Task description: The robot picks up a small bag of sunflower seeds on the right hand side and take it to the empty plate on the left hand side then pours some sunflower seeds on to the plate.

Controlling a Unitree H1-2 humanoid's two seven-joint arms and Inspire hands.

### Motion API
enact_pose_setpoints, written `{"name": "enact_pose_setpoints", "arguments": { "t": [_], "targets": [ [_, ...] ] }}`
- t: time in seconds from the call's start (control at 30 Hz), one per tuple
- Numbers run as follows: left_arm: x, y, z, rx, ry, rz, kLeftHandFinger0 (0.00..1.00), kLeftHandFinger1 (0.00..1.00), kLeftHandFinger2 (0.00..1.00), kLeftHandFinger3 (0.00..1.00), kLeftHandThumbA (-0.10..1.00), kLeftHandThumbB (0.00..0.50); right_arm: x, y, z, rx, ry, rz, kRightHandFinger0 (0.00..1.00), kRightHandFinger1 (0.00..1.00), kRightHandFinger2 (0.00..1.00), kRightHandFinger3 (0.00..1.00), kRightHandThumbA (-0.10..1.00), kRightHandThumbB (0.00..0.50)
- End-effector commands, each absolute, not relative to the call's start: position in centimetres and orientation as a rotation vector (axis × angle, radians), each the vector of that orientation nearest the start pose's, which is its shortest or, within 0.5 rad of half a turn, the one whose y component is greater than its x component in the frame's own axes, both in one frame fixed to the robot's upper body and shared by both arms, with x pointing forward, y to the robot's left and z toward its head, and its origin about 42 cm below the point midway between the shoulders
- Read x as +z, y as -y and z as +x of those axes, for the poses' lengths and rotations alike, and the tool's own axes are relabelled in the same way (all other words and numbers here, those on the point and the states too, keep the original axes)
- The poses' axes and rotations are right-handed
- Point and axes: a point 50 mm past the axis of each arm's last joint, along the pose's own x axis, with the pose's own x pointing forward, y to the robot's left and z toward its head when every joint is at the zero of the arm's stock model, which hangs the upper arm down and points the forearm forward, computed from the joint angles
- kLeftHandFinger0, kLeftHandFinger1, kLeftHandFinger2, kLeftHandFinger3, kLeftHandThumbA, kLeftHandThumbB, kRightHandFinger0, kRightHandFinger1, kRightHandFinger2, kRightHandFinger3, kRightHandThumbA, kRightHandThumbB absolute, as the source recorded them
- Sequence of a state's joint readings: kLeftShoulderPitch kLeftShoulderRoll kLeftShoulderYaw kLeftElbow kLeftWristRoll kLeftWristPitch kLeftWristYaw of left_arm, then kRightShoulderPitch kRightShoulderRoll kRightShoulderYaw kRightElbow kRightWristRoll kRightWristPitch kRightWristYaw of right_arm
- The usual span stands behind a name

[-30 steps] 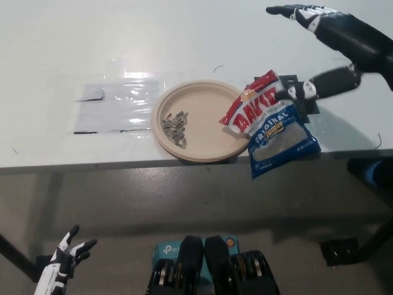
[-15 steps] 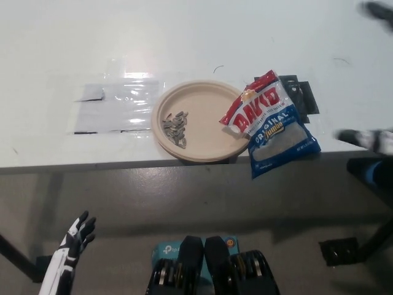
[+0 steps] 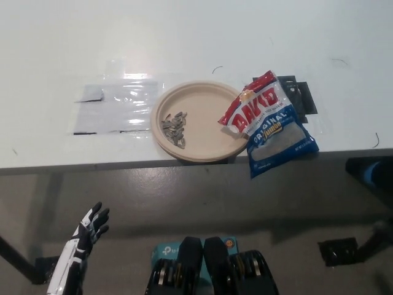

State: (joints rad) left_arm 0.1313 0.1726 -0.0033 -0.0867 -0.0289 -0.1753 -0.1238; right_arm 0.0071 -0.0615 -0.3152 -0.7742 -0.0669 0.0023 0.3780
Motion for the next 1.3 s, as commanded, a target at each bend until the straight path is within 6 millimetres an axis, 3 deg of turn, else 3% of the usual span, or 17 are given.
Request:
{"name": "enact_pose_setpoints", "arguments": {
  "t": [0.0, 0.3, 0.4, 0.47, 0.57, 0.7, 0.77, 0.93, 1.13, 1.27],
  "targets": [
    [10.7, -26.2, 23.4, -0.159, 0.201, 0.135, 1.00, 1.00, 1.00, 1.00, 1.00, 0.207, 23.4, 25.2, 21.0, 0.067, 0.711, -0.431, 1.00, 1.00, 1.00, 1.00, 1.00, 0.314],
    [10.2, -26.3, 22.6, -0.155, 0.181, 0.139, 1.00, 1.00, 1.00, 1.00, 1.00, 0.199, 13.2, 23.4, 23.5, 0.137, 0.412, -0.378, 1.00, 1.00, 1.00, 1.00, 1.00, 0.333],
    [10.1, -26.3, 22.2, -0.159, 0.168, 0.134, 1.00, 1.00, 1.00, 1.00, 1.00, 0.193, 11.2, 23.4, 23.5, 0.142, 0.359, -0.381, 1.00, 1.00, 1.00, 1.00, 1.00, 0.354],
    [9.9, -26.1, 21.7, -0.157, 0.157, 0.131, 1.00, 1.00, 1.00, 1.00, 1.00, 0.206, 8.7, 23.4, 23.4, 0.164, 0.280, -0.380, 1.00, 1.00, 1.00, 1.00, 1.00, 0.328],
    [9.8, -26.3, 21.6, -0.149, 0.154, 0.136, 1.00, 1.00, 1.00, 1.00, 1.00, 0.221, 7.5, 23.2, 23.4, 0.174, 0.241, -0.397, 1.00, 1.00, 1.00, 1.00, 1.00, 0.333],
    [9.7, -26.4, 21.5, -0.147, 0.155, 0.132, 1.00, 1.00, 1.00, 1.00, 1.00, 0.194, 6.2, 23.1, 23.3, 0.198, 0.201, -0.415, 1.00, 1.00, 1.00, 1.00, 1.00, 0.374],
    [9.6, -26.4, 21.4, -0.142, 0.150, 0.136, 1.00, 1.00, 1.00, 1.00, 1.00, 0.190, 5.7, 23.1, 23.2, 0.217, 0.188, -0.412, 1.00, 1.00, 1.00, 1.00, 1.00, 0.353],
    [9.3, -26.6, 21.4, -0.133, 0.143, 0.136, 1.00, 1.00, 1.00, 1.00, 1.00, 0.186, 5.5, 22.6, 23.6, 0.242, 0.197, -0.414, 1.00, 1.00, 1.00, 1.00, 1.00, 0.323],
    [9.0, -26.7, 21.5, -0.127, 0.145, 0.134, 1.00, 1.00, 1.00, 1.00, 1.00, 0.174, 5.3, 22.5, 23.9, 0.266, 0.192, -0.405, 1.00, 1.00, 1.00, 1.00, 1.00, 0.328],
    [8.9, -26.7, 21.4, -0.122, 0.140, 0.128, 1.00, 1.00, 1.00, 1.00, 1.00, 0.166, 5.4, 22.3, 24.0, 0.274, 0.175, -0.413, 1.00, 1.00, 1.00, 1.00, 1.00, 0.375]
  ]
}}
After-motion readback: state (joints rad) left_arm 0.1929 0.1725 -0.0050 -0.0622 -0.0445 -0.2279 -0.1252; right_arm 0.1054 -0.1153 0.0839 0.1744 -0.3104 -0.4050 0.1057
